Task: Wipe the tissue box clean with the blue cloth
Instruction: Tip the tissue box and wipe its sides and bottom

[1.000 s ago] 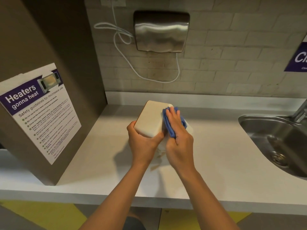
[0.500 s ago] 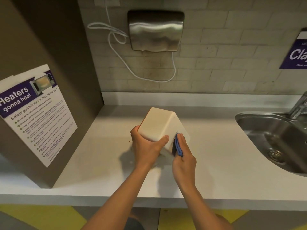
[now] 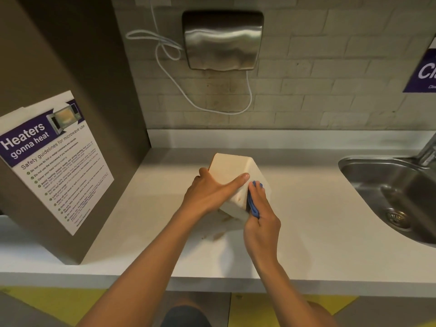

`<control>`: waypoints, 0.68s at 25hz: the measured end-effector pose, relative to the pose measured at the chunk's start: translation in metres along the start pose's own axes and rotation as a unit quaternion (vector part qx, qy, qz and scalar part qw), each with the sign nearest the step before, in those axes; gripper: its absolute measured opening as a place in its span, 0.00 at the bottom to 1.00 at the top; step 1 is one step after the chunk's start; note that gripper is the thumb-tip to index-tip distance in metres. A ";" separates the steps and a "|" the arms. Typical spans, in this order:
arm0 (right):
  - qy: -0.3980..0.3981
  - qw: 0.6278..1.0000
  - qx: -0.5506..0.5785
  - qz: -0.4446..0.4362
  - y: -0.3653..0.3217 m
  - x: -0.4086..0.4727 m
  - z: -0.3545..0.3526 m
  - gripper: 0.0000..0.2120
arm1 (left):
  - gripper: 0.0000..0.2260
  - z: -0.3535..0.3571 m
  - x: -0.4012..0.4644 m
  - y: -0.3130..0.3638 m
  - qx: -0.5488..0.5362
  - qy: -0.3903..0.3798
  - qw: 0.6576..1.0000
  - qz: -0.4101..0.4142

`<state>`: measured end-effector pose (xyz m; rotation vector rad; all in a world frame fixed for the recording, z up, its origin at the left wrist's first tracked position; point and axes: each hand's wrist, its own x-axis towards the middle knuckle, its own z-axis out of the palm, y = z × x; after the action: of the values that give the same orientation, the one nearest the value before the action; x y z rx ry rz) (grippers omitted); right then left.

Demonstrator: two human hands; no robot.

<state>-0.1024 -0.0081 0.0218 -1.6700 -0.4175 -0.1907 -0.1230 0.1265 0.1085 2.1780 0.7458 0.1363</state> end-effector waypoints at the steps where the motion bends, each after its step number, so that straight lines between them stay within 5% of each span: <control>1: -0.007 1.000 -0.003 -0.016 -0.003 0.000 0.002 0.33 | 0.58 -0.003 0.001 0.003 0.014 -0.002 1.000 -0.007; 6: -0.018 0.999 0.020 -0.034 -0.015 -0.002 0.003 0.36 | 0.44 -0.007 0.007 0.015 0.033 0.009 0.998 -0.047; 17: -0.015 0.983 -0.052 -0.175 0.014 -0.038 -0.001 0.27 | 0.40 -0.010 0.013 0.015 0.073 0.056 0.995 -0.042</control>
<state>-0.1321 -0.0165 -0.0044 -1.6942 -0.7336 -0.4540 -0.1088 0.1325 0.1246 2.2880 0.9362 0.1667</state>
